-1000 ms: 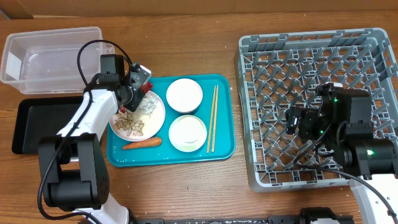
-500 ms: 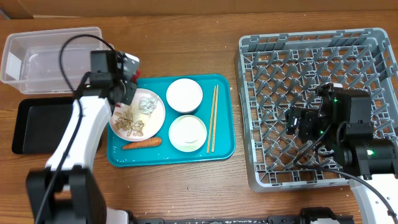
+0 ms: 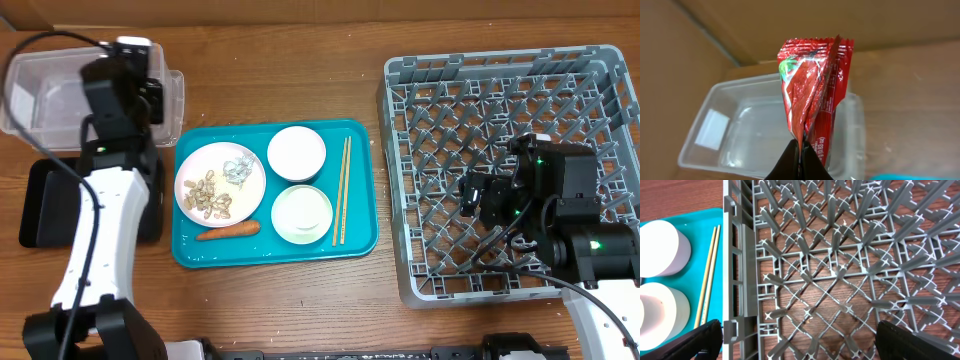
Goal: Sort waste into correct bins and load items into the dishwasher
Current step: 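Carry the red wrapper left and drop it into the clear bin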
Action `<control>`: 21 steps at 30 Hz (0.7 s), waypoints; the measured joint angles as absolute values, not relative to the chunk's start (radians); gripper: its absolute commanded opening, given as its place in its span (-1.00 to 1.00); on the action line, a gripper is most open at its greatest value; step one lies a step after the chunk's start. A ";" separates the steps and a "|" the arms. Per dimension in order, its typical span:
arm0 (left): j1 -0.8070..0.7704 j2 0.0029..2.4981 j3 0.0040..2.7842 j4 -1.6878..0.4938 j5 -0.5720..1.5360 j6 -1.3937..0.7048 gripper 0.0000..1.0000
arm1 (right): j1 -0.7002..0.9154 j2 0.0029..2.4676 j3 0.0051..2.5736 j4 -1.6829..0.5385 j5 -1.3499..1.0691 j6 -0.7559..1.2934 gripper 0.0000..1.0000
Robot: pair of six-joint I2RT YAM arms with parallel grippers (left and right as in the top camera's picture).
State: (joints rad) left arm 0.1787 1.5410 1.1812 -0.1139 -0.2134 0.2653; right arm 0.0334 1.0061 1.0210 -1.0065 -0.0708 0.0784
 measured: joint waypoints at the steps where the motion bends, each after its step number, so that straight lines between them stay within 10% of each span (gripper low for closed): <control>1: 0.195 1.554 1.182 -0.090 -0.214 0.252 -0.92 | 0.033 1.006 1.021 -1.007 -0.072 0.079 1.00; 12: 0.262 1.759 1.183 0.045 -0.152 0.159 -0.62 | 0.033 1.006 1.021 -1.007 -0.071 0.078 1.00; 21: 0.247 1.744 1.183 -0.088 -0.146 0.154 1.00 | 0.033 1.006 1.021 -1.011 -0.071 0.078 1.00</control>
